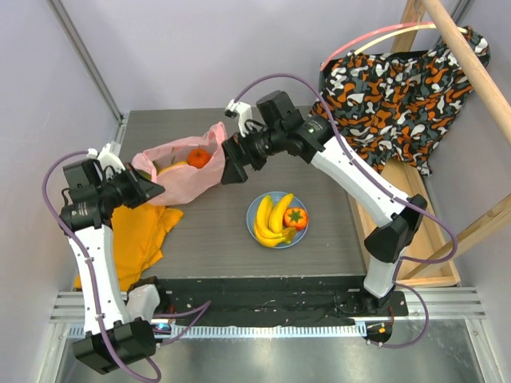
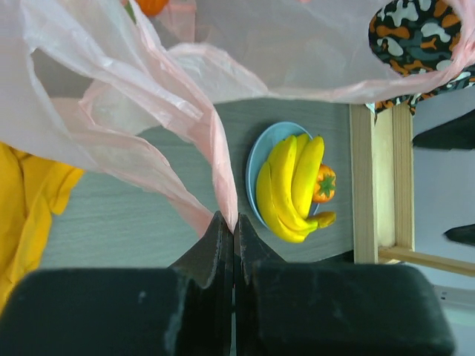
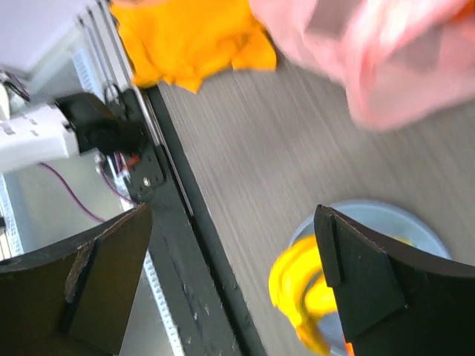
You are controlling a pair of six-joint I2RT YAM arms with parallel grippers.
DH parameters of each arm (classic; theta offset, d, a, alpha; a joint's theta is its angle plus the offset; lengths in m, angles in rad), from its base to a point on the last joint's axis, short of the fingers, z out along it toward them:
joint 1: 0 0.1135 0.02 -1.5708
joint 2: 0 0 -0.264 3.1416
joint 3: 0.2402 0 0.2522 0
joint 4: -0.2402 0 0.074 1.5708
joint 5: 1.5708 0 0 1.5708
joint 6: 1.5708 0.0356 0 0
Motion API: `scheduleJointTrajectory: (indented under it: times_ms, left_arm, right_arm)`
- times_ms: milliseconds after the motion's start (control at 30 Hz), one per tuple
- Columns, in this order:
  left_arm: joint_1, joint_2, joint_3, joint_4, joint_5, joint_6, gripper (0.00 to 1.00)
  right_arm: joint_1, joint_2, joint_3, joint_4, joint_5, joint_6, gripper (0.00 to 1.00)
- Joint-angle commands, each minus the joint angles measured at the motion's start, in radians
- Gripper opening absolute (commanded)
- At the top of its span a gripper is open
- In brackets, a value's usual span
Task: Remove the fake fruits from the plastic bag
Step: Adjust the fake fruit on the plate, then adjust the plastic bag at the center of the board.
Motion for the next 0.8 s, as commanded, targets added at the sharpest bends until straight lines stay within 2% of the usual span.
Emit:
scheduleJointTrajectory:
  times_ms: [0,33,100,300,467,600,667,767]
  left_arm:
    - [-0.002,-0.024,-0.022,-0.060,0.047,-0.013,0.00]
    - [-0.003,-0.023,-0.015,-0.065,0.047,-0.008,0.00]
    - [-0.002,-0.020,-0.004,-0.078,0.045,0.009,0.00]
    - [-0.003,-0.018,-0.031,-0.059,0.045,-0.007,0.00]
    - [-0.003,-0.012,-0.033,-0.059,0.036,0.007,0.00]
    - [-0.003,-0.009,-0.024,-0.062,0.036,0.006,0.00]
    - [-0.003,-0.006,-0.022,-0.063,0.038,0.007,0.00]
    - [-0.003,0.008,-0.015,-0.037,0.039,-0.005,0.00]
  right_arm:
    - [0.005,0.085,0.139,0.102,0.004,0.054,1.00]
    - [0.005,0.096,0.146,0.103,0.118,0.089,1.00]
    - [0.007,0.076,0.123,0.140,0.225,0.112,1.00]
    - [0.007,0.159,0.219,0.156,0.335,0.121,1.00]
    - [0.008,0.279,0.375,0.188,0.276,0.152,1.00]
    - [0.031,0.282,0.386,0.214,0.284,0.169,0.99]
    - [0.038,0.291,0.397,0.215,0.322,0.166,0.94]
    - [0.036,0.326,0.445,0.197,0.404,0.136,0.68]
